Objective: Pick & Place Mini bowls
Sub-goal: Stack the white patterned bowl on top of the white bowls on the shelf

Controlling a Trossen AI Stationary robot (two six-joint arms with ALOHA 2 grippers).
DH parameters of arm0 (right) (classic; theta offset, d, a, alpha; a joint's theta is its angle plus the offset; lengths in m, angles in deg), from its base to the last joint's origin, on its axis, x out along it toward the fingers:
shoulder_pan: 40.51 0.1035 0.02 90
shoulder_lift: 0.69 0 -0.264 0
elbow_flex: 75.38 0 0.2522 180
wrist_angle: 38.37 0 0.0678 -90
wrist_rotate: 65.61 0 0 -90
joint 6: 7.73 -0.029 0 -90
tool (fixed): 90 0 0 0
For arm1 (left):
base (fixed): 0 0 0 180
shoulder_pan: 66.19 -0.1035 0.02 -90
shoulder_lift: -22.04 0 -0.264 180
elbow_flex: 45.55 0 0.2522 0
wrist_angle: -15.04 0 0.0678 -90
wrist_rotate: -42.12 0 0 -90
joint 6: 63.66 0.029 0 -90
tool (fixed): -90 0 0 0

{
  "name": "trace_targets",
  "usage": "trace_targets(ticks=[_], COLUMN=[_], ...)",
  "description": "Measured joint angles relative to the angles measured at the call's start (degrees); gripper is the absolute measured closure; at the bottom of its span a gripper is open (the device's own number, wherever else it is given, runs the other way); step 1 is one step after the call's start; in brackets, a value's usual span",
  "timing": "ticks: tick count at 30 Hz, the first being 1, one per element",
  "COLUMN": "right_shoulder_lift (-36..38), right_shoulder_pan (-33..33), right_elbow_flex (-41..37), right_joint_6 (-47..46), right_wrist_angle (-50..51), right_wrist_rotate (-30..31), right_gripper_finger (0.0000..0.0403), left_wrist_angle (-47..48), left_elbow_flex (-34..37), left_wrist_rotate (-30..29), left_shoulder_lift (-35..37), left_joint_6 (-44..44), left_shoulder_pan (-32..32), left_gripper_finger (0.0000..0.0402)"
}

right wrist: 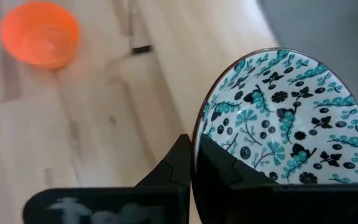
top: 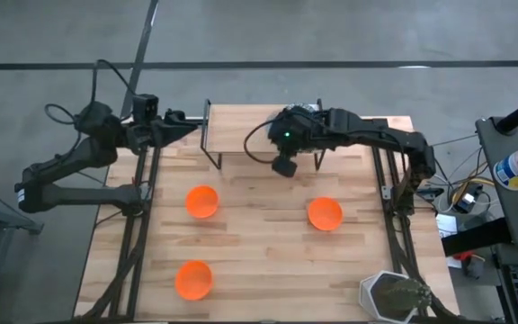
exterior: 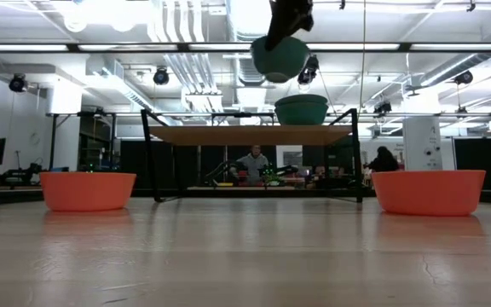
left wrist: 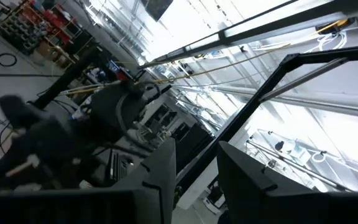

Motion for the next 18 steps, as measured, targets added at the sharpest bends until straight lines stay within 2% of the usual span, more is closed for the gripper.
trace_targets(ticks=[9, 18], right_shoulder_lift=[0.17, -0.11], right_shoulder_pan=[-7.33, -13.73], right_elbow_flex=[2.48, 1.03], right_joint_6=[-2.85, -2.62], right_wrist_angle=[5.7, 3.3], right_wrist_rotate=[2.61, -2.15], right_gripper_finger=[0.0392, 0.0392], left_wrist_angle=[0.03, 0.03], left_elbow_flex=[0.04, 0.04], left_wrist_rotate=[-0.04, -0.04], left_shoulder_lift=[-0.09, -0.09], left_joint_6=[0.77, 1.35], left_shoulder_pan=[0.02, 0.02], left_gripper_finger=[0.0291, 0.0291])
